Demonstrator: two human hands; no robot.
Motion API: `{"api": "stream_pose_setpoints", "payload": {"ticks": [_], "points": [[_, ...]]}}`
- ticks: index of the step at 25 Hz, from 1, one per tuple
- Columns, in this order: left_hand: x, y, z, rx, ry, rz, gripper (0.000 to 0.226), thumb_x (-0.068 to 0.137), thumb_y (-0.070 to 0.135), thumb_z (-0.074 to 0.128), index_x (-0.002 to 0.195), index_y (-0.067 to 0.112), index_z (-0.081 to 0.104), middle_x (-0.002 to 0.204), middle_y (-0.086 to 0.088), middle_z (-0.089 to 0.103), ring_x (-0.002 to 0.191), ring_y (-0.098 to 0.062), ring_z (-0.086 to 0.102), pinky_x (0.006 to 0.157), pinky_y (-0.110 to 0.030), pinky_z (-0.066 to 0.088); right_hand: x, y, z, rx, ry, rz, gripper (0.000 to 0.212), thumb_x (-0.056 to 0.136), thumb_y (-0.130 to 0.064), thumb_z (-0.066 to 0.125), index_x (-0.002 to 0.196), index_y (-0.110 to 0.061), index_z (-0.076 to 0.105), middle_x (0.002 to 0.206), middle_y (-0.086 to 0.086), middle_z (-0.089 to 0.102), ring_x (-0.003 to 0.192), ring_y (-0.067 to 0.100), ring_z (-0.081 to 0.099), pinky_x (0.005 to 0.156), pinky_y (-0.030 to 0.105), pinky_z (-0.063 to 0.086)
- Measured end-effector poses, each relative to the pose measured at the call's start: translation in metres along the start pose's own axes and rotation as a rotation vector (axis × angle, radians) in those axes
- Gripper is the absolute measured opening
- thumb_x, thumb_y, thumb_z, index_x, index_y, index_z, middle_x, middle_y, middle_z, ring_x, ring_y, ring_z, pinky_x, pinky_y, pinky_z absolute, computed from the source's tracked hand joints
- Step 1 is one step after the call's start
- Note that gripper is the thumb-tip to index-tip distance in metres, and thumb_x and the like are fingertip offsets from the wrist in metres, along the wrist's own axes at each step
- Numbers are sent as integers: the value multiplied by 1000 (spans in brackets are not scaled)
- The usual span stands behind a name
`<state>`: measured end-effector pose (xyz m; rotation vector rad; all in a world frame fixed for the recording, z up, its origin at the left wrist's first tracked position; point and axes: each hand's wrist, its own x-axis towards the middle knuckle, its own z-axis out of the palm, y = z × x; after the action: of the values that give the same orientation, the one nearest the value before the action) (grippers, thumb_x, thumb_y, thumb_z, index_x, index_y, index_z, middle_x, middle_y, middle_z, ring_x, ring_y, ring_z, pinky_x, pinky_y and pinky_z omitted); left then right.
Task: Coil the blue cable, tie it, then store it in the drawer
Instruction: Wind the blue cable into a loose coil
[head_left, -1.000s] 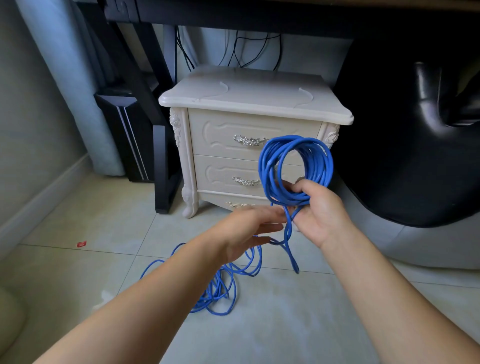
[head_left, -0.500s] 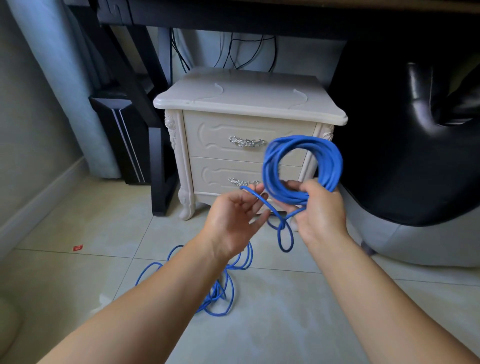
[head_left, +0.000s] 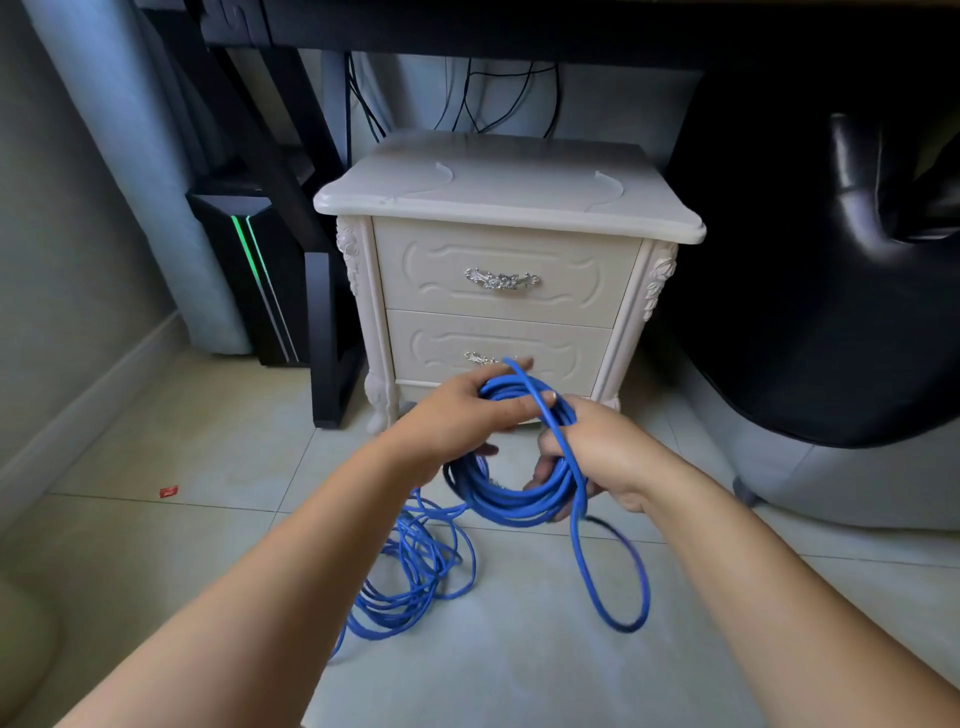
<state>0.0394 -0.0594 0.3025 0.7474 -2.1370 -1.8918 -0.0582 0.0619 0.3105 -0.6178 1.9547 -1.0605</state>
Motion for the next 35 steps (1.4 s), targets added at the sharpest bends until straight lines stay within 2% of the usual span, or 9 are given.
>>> {"api": "stream_pose_setpoints", "payload": {"ticks": [4, 6, 9, 11, 16, 19, 24, 30, 35], "points": [[1, 2, -6, 180, 45, 2, 21, 88, 40, 69, 105, 28, 69, 64, 7, 58, 46, -2, 47, 51, -27, 51, 2, 5, 5, 56, -44, -66, 17, 88, -8, 62, 104, -15, 61, 73, 11, 67, 72, 32, 71, 63, 51, 60], [3, 2, -10, 203, 112, 17, 21, 88, 41, 69, 99, 23, 70, 60, 6, 51, 45, -6, 42, 47, -25, 43, 3, 3, 0, 151, -133, -107, 35, 81, -40, 74, 110, -22, 66, 92, 6, 71, 82, 26, 73, 69, 46, 60], [4, 0, -22, 211, 219, 55, 23, 86, 47, 69, 92, 25, 70, 61, 1, 46, 51, -16, 39, 50, -29, 41, 12, 2, -9, 403, -73, -81, 63, 77, -67, 57, 119, -20, 64, 108, 8, 70, 79, 19, 72, 69, 42, 59], [1, 3, -32, 162, 300, 116, 21, 86, 47, 68, 91, 26, 70, 61, 0, 47, 47, -16, 37, 50, -30, 40, 22, 8, -18, 551, 112, 52, 48, 95, -48, 53, 122, -10, 57, 97, 14, 69, 74, 26, 71, 61, 40, 59], [-12, 13, -48, 152, 363, 258, 12, 88, 41, 67, 95, 31, 70, 53, 16, 50, 45, -11, 39, 47, -22, 41, 26, 22, -33, -288, 222, 181, 20, 97, -18, 48, 104, -6, 62, 83, 10, 70, 76, 29, 69, 62, 31, 51], [-18, 15, -42, 217, 316, 321, 17, 88, 34, 67, 101, 24, 69, 56, 24, 58, 43, 3, 46, 49, -9, 36, 17, 2, -35, 64, 514, -207, 20, 97, -23, 48, 94, -20, 67, 90, 6, 74, 92, 20, 68, 85, 39, 52], [-18, 15, -38, 144, 386, 322, 12, 88, 39, 67, 96, 29, 69, 56, 20, 56, 44, -3, 42, 53, -23, 40, -7, -10, 2, 272, 21, -340, 69, 71, -72, 58, 125, -30, 58, 113, -3, 71, 104, 12, 68, 101, 40, 49], [-21, 16, -22, -87, 492, 273, 8, 90, 38, 66, 92, 31, 69, 56, 18, 58, 52, -16, 42, 55, -34, 41, -9, 2, 54, 166, 283, -504, 53, 98, -34, 53, 144, -42, 28, 110, -38, 50, 93, -29, 50, 83, -2, 37], [-21, 14, 0, -344, 630, 200, 7, 92, 37, 64, 88, 31, 67, 55, 20, 59, 53, -17, 47, 56, -29, 49, -2, 3, 64, 371, 351, -475, 50, 96, -25, 59, 137, -46, 39, 124, -18, 62, 106, -8, 61, 99, 18, 45]]}}
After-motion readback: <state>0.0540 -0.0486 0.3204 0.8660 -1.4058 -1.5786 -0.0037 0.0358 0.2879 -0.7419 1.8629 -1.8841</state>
